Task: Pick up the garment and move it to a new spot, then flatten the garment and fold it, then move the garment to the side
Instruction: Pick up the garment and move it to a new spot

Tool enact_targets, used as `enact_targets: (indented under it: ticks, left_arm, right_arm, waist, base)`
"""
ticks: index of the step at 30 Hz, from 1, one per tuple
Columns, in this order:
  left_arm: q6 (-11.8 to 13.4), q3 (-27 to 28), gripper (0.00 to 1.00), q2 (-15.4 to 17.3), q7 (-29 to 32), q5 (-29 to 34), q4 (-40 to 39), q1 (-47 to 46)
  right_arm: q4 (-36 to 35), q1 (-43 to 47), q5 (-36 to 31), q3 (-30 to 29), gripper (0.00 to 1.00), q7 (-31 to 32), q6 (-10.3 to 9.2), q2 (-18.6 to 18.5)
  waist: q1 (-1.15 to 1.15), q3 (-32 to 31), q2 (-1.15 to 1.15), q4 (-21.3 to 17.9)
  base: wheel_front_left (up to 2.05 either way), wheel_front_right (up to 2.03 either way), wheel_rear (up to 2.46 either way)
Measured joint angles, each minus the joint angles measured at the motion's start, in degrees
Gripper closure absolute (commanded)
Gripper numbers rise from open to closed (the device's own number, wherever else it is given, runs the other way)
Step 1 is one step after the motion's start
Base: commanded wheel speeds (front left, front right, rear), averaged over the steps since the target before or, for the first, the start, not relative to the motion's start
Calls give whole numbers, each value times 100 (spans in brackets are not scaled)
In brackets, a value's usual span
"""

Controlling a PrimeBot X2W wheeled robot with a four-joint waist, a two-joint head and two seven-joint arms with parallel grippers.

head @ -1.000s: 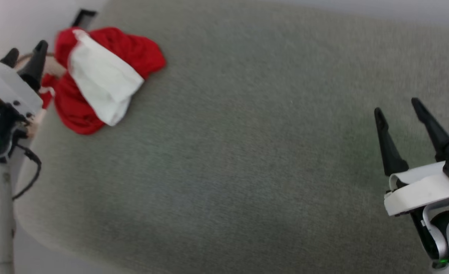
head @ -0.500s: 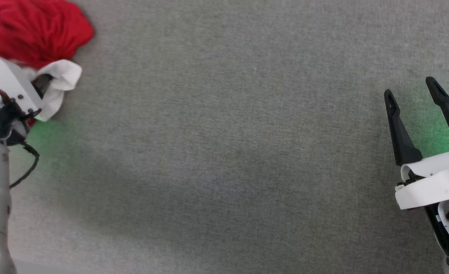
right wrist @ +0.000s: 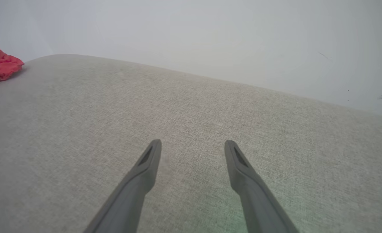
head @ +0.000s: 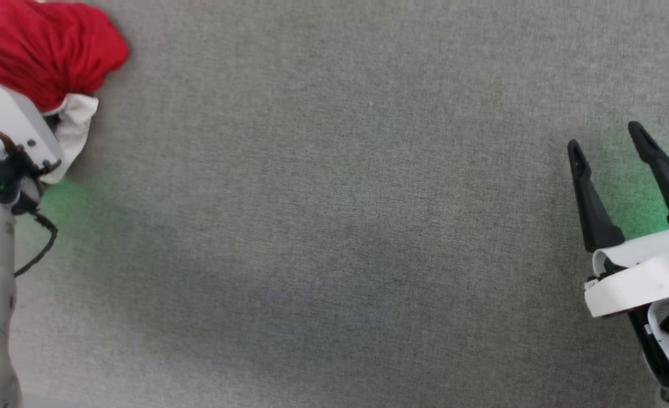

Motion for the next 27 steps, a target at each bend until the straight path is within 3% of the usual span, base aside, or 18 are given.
enact_targets:
  ticks: [7,18,27]
  left_arm:
    - [-69,-296,100,314,-508,297,111,-201]
    - [-169,-814,100,647,-1246,691,-419,-848]
    - [-188,-1322,100,695,-872,750,-1222,-1151]
  right_arm:
    - [316,129,74,13,0,-221,0,144]
    - [931,413,224,32,0,-677,0,505]
    - [1274,586,315,24,0,-984,0,757]
  waist:
    - [0,-444,0,92]
    - [0,-1405,0,240]
    - [0,-2201,0,329]
  base:
    - [0,0,0]
    - [0,0,0]
    - [0,0,0]
